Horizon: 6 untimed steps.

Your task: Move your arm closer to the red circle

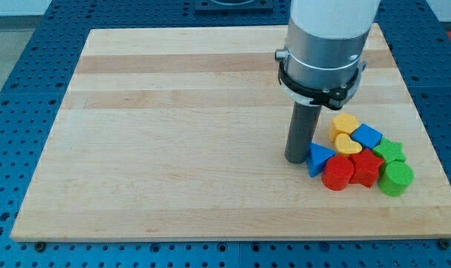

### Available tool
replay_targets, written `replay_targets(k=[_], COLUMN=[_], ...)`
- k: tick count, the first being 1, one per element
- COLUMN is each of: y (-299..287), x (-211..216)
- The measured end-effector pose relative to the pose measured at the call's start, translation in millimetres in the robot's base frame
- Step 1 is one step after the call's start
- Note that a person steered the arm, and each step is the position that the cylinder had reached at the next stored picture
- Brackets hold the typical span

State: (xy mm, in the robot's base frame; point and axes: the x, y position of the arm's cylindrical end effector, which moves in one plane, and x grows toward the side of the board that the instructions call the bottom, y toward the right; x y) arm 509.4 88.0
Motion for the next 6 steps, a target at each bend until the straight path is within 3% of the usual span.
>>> replay_targets(k=[3,6], y=[-7,-21], x=[2,42])
